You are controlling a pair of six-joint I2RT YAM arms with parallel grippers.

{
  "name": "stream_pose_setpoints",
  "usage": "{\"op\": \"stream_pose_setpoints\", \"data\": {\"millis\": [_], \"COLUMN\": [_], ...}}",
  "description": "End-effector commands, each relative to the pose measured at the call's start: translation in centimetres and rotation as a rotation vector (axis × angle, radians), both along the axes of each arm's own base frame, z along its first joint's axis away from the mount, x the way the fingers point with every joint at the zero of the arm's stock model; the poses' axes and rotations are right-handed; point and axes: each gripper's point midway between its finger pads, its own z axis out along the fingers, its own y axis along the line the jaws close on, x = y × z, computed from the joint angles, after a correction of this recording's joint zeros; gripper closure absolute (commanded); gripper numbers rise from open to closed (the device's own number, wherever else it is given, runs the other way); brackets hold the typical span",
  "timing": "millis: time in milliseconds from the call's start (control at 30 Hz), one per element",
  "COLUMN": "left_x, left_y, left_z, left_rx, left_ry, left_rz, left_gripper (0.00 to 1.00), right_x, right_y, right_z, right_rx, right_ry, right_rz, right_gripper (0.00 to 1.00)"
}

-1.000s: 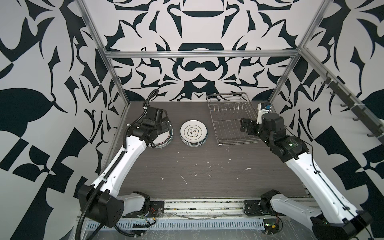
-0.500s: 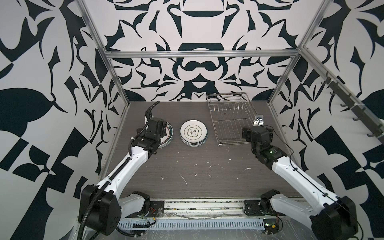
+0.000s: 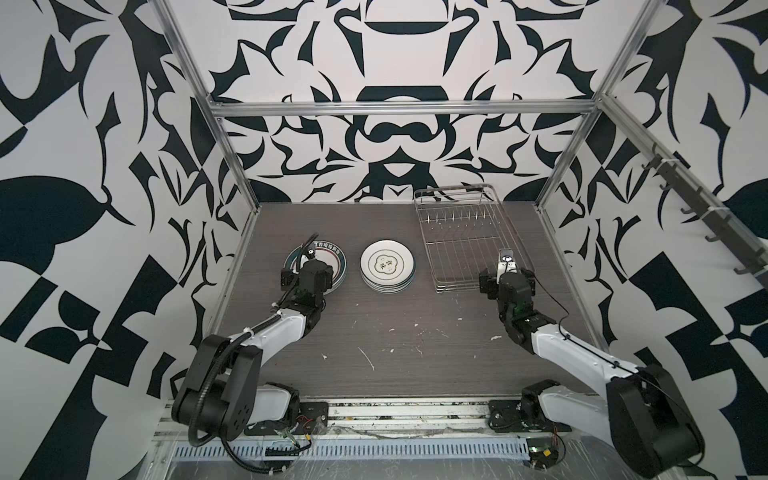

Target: Unload the plates from the dish rack

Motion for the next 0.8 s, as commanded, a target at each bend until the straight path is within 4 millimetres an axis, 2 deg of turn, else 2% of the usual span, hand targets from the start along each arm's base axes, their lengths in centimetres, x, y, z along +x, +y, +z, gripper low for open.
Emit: {"op": "stream_pose_setpoints", "data": {"millis": [0, 300, 533, 600, 700, 767], "left_x": [1.0, 0.6, 0.4, 0.4, 0.0, 0.0], "left_y": [0.1, 1.4, 1.9, 2.3, 2.6, 3.3], "left_z": [1.5, 0.8, -1.0, -0.8, -1.0, -0.9], "left_rx": [-0.008, -0.034, -0.048, -0.037, -0.057, -0.065], "left_ry": [-0.127, -0.179, -0.212, -0.248, -0.255, -0.268], "left_rz": [-0.037, -0.079, -0.088, -0.073, -0.060, -0.029], "left_gripper": [0.02, 0.04, 0.03, 0.02, 0.00, 0.01], "right_x": [0.6, 0.7, 1.7, 1.9, 2.1, 2.3], "right_y": [0.1, -1.6, -0.8, -0.7, -0.6, -1.2], "right_z": [0.5, -2.0, -4.1, -5.0, -5.2, -5.6], "right_rx": [0.018, 0.064, 0.071, 0.068, 0.062, 0.067], "right_ry": [-0.097, -0.120, -0.122, -0.117, -0.122, -0.085], "right_rz": [0.041, -0.011, 0.040, 0.045, 0.054, 0.017], "right_gripper": [0.00, 0.00, 0.00, 0.00, 0.00, 0.00]}}
